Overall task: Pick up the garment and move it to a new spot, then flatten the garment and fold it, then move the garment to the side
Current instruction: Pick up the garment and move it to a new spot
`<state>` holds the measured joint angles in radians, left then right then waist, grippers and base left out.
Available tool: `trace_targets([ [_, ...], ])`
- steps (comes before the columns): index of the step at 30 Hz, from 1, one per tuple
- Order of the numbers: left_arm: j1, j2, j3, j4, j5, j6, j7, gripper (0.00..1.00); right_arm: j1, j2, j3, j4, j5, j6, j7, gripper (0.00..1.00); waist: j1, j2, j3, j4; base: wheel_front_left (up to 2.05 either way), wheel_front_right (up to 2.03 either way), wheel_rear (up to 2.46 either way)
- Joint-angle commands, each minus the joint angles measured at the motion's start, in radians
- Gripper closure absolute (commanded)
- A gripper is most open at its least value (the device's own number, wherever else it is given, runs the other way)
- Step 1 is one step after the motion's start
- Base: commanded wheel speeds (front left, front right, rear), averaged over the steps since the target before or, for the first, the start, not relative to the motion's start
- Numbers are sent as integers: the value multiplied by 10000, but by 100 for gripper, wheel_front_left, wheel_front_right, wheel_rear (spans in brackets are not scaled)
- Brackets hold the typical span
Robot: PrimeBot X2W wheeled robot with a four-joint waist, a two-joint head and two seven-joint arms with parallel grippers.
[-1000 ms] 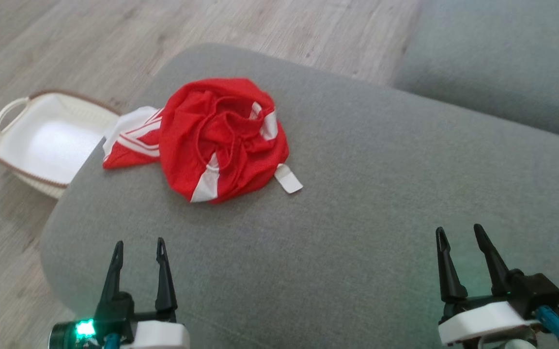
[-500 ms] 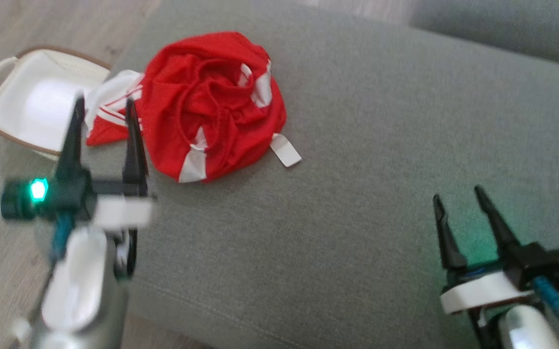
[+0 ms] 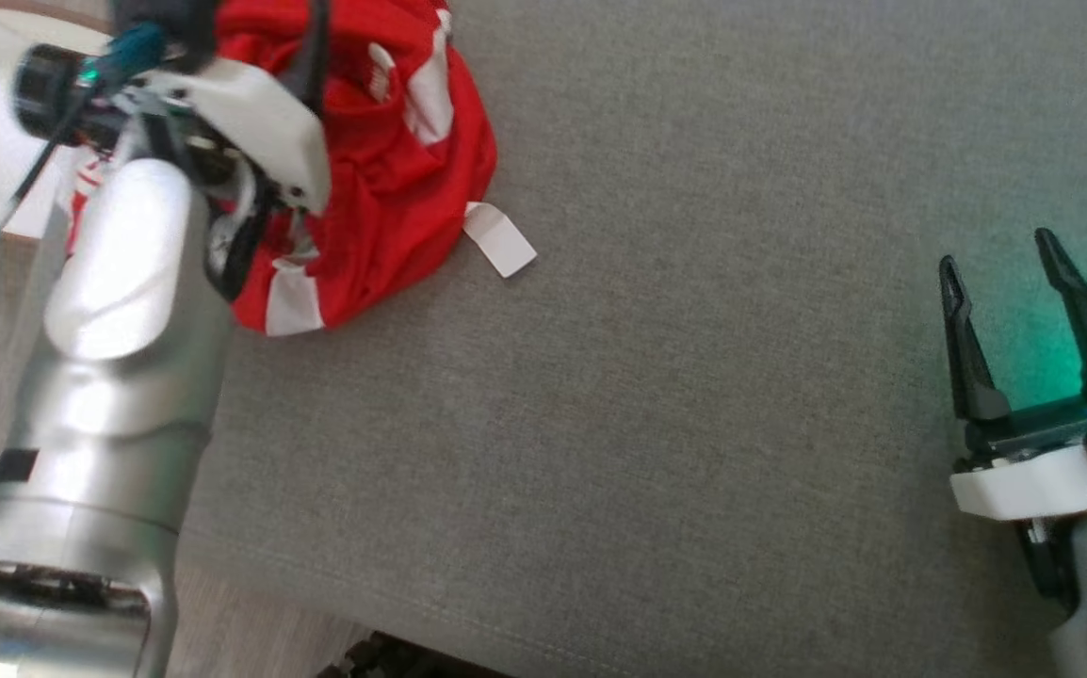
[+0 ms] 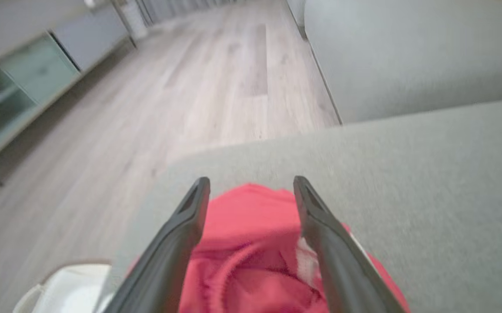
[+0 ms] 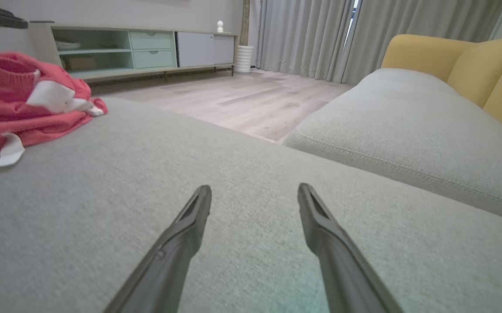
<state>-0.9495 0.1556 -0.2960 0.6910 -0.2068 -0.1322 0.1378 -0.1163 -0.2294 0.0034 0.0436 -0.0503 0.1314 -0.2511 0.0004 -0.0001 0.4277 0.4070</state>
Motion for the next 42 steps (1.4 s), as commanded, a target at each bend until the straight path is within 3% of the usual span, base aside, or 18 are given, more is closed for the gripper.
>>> trace_targets([
  [1,-217,508,104,-148,-151,24,137,0,6,-116,213,-351,-63,-7,-107,0,-4,1,210,-110,0,0,0],
  [8,-446,1065,-1698,1328,-1662,18,1114,0,42,-314,254,-430,-88,-7,-107,0,-4,1,466,-381,0,0,0],
  [9,-467,1147,-1853,1479,-1740,18,1029,60,33,-318,254,-446,-92,-7,-107,0,-4,1,487,-403,0,0,0],
  [10,-512,1221,-1953,1604,-1792,18,834,84,25,-321,252,-462,-97,-7,-107,0,-4,1,509,-417,0,0,0],
  [11,-564,1260,-2004,1731,-1857,17,620,100,13,-326,245,-471,-103,-7,-107,0,-4,1,530,-423,0,0,0],
  [19,-1312,1324,-2014,2305,-2338,17,-1250,100,-105,2,360,-263,-66,-7,-107,0,-4,1,-107,-525,0,0,0],
  [26,-2012,1693,-2902,1434,-2918,16,-1621,100,-73,909,462,127,67,-7,-107,0,-4,1,-1583,-1277,0,0,0],
  [35,-2687,2278,-4131,-466,-4053,16,-1101,100,543,1719,471,398,338,-7,-107,0,-4,1,-3471,-3186,0,0,0],
  [42,-2916,2103,-4582,-1562,-4950,16,-957,100,977,1787,701,427,957,-7,-107,0,-4,1,-4275,-5005,0,0,0],
])
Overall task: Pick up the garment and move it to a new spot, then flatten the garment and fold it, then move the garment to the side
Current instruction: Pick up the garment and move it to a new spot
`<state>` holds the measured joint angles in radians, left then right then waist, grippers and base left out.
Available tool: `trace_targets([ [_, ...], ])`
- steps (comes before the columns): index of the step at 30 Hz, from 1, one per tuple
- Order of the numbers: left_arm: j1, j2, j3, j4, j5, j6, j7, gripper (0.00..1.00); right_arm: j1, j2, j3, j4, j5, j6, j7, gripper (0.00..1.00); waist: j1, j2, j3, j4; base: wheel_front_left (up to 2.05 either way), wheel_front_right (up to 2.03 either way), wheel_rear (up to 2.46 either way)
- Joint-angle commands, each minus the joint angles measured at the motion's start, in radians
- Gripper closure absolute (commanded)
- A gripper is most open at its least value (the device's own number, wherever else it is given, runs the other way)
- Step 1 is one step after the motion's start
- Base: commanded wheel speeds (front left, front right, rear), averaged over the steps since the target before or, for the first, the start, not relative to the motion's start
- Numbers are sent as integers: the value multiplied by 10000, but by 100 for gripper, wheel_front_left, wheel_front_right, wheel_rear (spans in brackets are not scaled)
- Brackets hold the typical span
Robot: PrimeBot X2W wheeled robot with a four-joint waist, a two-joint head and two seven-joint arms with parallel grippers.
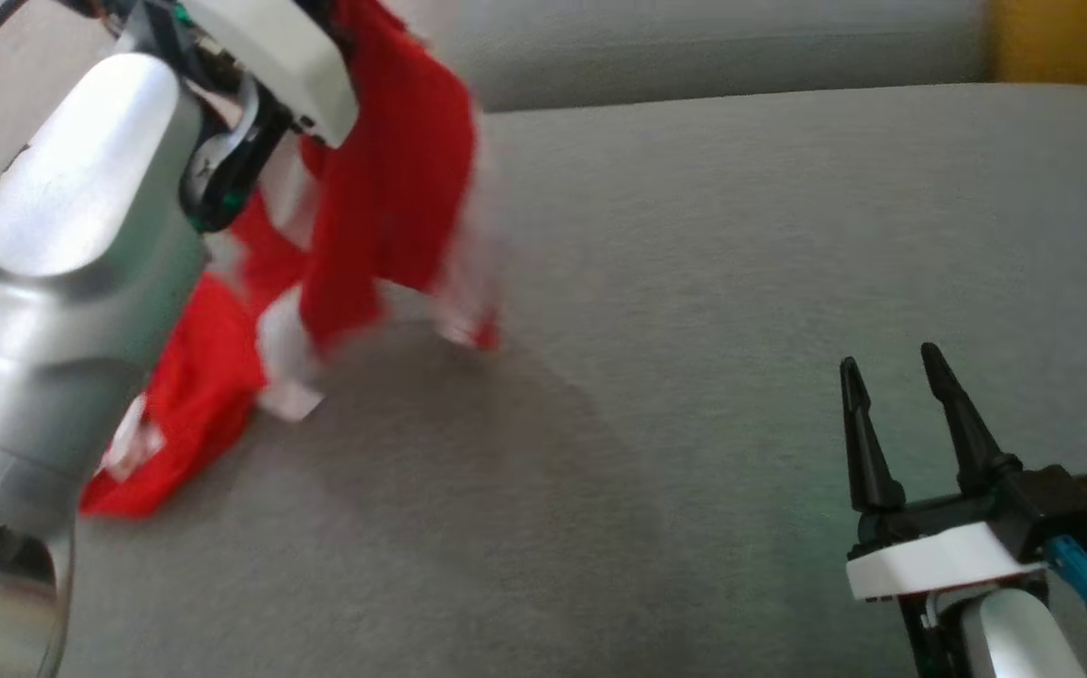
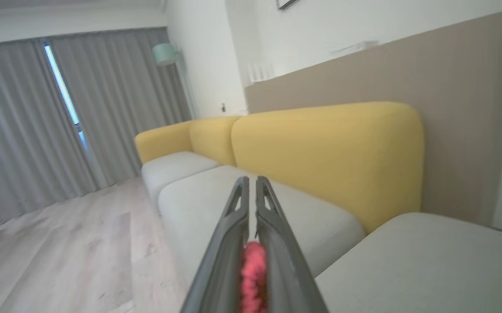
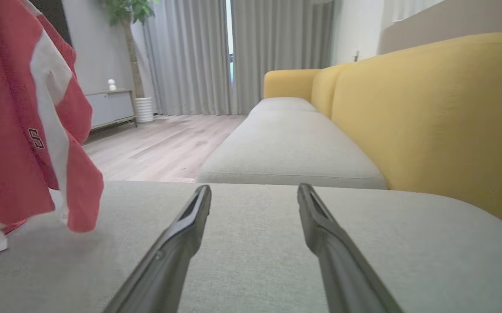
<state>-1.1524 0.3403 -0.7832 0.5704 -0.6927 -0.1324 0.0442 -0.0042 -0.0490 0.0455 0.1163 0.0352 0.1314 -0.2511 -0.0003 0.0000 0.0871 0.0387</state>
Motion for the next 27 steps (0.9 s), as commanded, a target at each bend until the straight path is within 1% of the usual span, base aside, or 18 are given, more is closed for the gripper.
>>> trace_targets([
  [1,-929,163,288,-441,-159,18,-78,100,-118,-16,340,-304,186,-7,-107,0,3,0,-905,-1568,0,0,0],
  [3,-999,-136,295,-531,-274,19,-237,100,-62,-16,446,-320,330,-7,-107,0,3,0,-953,-1977,0,0,0],
  [4,-999,-136,295,-531,-274,19,-237,100,-62,-16,446,-320,330,-7,-107,0,3,0,-953,-1977,0,0,0],
  [7,-1098,-707,314,-460,-398,57,-561,100,-17,-15,612,-334,480,-7,-107,0,3,0,-909,-2519,0,0,0],
  [11,-1192,-1537,77,-116,-288,127,-1005,100,-132,-14,672,-431,698,-7,-107,0,3,0,-453,-3005,0,0,0],
  [13,-1007,-1934,-171,155,-184,158,-1215,100,-239,-14,715,-478,819,-7,-107,0,3,0,-137,-3153,0,0,0],
  [15,-594,-2198,-464,495,-71,221,-1422,100,-366,-14,770,-514,937,-7,-107,0,3,0,197,-3265,0,0,0],
  [19,902,-2461,-834,1348,-167,427,-1987,100,-635,-13,830,-551,1167,-7,-107,0,3,0,793,-3407,0,0,0],
  [24,2875,-2356,-1026,2509,-131,765,-2805,100,-809,-13,795,-535,1300,-7,-107,0,3,0,1223,-3329,0,0,0],
  [25,3183,-2339,-1024,2649,-93,806,-2903,86,-805,-13,758,-515,1292,-7,-107,0,3,0,1236,-3248,0,0,0],
  [26,3459,-2341,-979,2751,-86,833,-2969,75,-789,-13,716,-493,1271,-7,-107,0,3,0,1222,-3147,0,0,0],
  [27,3696,-2351,-916,2799,-49,887,-3014,57,-759,-13,670,-469,1241,-7,-107,0,3,0,1178,-3032,0,0,0],
])
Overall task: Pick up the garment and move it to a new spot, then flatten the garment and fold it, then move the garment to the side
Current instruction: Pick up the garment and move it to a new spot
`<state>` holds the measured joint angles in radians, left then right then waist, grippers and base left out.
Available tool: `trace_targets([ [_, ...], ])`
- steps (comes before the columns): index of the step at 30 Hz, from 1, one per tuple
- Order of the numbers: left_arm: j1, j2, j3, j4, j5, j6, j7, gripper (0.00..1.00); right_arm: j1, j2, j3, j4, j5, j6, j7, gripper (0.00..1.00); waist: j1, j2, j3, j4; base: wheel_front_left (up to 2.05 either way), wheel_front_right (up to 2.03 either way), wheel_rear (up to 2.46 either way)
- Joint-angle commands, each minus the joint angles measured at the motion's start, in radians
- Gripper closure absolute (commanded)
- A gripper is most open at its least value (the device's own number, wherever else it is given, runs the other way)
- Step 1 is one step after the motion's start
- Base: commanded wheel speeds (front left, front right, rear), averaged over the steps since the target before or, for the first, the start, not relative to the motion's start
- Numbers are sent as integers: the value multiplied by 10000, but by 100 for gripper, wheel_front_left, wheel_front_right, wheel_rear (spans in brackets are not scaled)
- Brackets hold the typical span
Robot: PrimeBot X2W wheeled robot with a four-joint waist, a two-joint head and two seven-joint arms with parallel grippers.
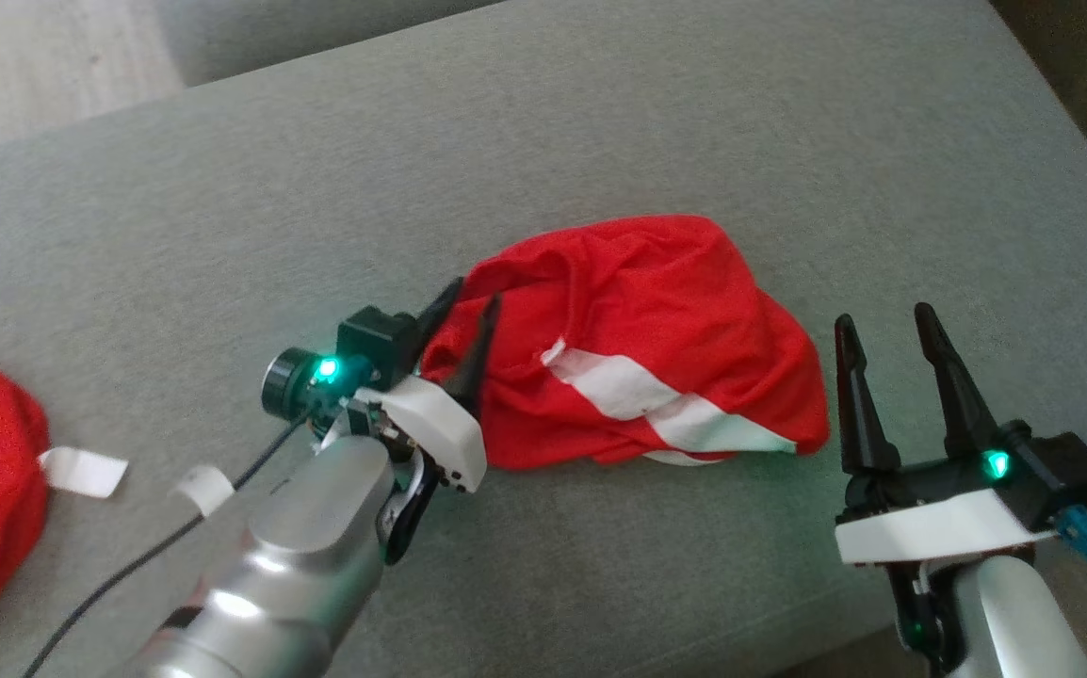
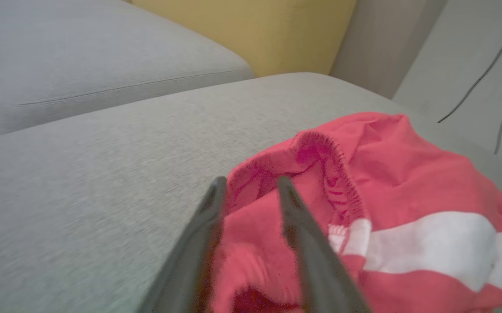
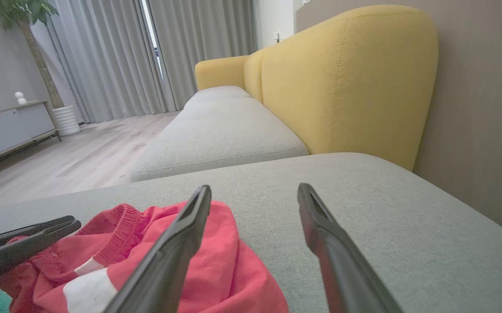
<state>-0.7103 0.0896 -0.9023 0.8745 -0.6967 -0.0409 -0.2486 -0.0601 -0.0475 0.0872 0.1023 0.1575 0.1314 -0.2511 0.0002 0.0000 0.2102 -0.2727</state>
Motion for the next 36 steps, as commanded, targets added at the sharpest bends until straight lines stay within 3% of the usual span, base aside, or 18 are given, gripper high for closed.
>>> trace_targets([
  [1,-306,117,505,-439,155,145,-119,0,-115,-28,137,-287,-53,-7,-107,0,-2,0,-201,346,0,0,0],
  [9,2326,308,2356,-3840,2353,1546,-129,0,660,-28,-488,-156,-306,-7,-107,0,-2,0,-1438,1571,0,0,0],
  [15,4785,347,3837,-6049,3549,2069,-130,0,1384,-28,-762,-178,-281,-7,-107,0,-2,0,-2327,2285,0,0,0],
  [25,7379,72,5283,-7857,4762,2265,-131,0,2196,-28,-720,-330,-114,-7,-107,0,-2,0,-2983,2880,0,0,0],
  [36,8219,-274,5915,-7976,5384,1779,-131,0,2543,-28,-433,-75,58,-7,-107,0,-2,0,-3191,3229,0,0,0],
])
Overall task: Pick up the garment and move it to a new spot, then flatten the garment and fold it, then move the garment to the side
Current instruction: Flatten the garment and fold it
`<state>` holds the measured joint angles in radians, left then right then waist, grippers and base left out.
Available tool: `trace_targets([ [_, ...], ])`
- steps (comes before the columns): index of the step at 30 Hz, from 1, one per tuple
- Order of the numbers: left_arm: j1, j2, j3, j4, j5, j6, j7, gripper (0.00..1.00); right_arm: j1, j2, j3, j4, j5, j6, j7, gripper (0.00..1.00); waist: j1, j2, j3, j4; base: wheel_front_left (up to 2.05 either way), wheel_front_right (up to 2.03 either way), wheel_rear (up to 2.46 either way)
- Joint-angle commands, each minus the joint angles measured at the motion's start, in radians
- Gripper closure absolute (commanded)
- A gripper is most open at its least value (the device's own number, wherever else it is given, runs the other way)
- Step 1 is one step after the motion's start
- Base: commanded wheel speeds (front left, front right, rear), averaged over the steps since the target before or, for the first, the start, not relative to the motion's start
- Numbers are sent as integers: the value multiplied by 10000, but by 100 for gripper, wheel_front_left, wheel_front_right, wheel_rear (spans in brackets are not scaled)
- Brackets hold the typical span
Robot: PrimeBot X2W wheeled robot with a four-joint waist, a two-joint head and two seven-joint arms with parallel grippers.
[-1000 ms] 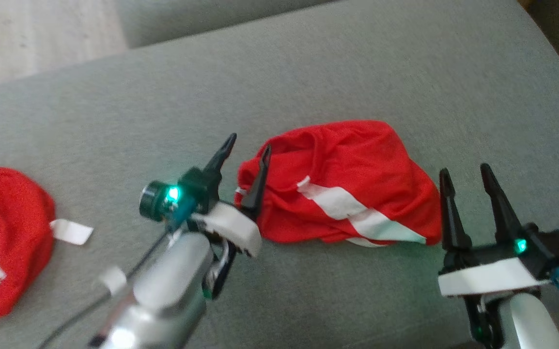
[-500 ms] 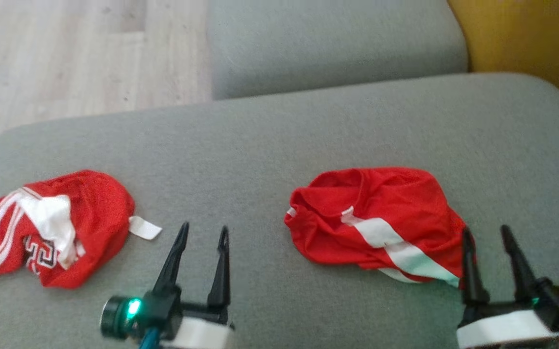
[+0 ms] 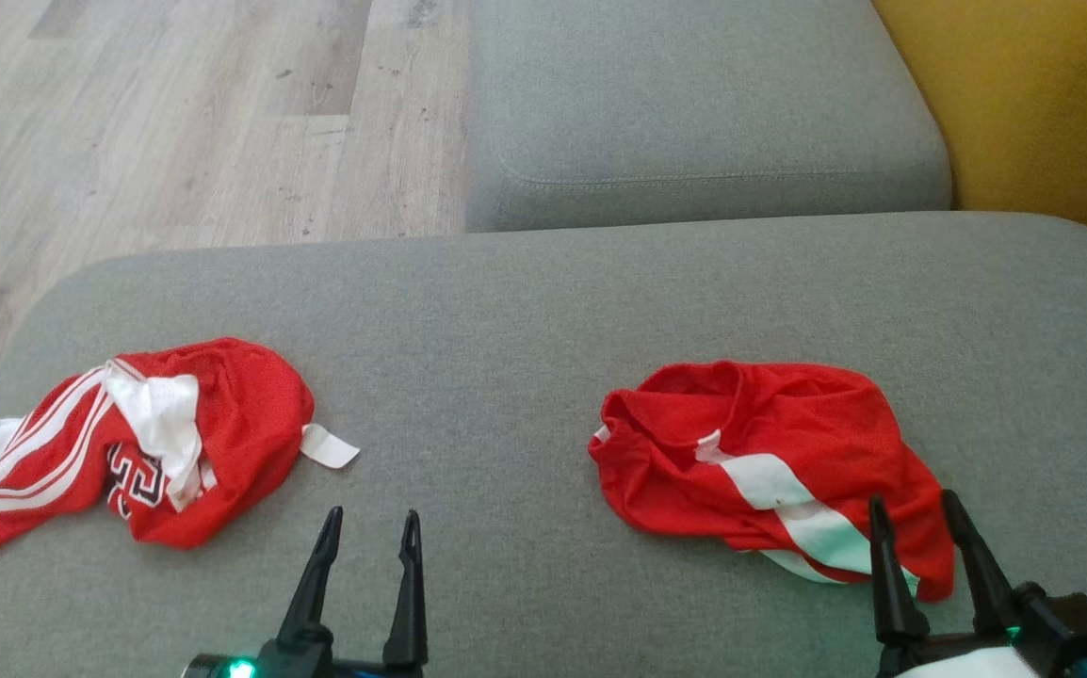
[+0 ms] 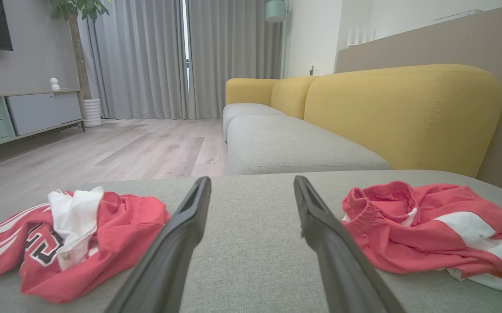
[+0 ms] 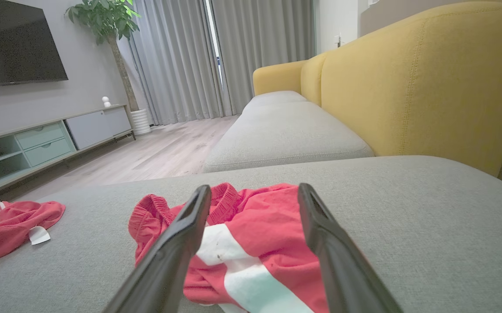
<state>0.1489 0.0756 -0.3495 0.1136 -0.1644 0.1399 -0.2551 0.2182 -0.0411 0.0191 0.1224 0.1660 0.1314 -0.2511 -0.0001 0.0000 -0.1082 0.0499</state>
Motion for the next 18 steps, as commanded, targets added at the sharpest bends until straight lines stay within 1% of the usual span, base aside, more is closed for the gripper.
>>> trace_targets([
  [1,-361,-148,422,-358,98,-68,-66,0,-227,-91,277,-252,-55,-7,-107,0,1,0,-22,12,0,0,0],
  [9,-304,-219,617,-305,297,-265,-66,0,-149,-91,477,-169,-166,-7,-107,0,1,0,-64,-6,0,0,0],
  [18,-282,-246,687,-225,387,-348,-66,0,-83,-91,600,-113,-219,-7,-107,0,1,0,-96,-66,0,0,0],
])
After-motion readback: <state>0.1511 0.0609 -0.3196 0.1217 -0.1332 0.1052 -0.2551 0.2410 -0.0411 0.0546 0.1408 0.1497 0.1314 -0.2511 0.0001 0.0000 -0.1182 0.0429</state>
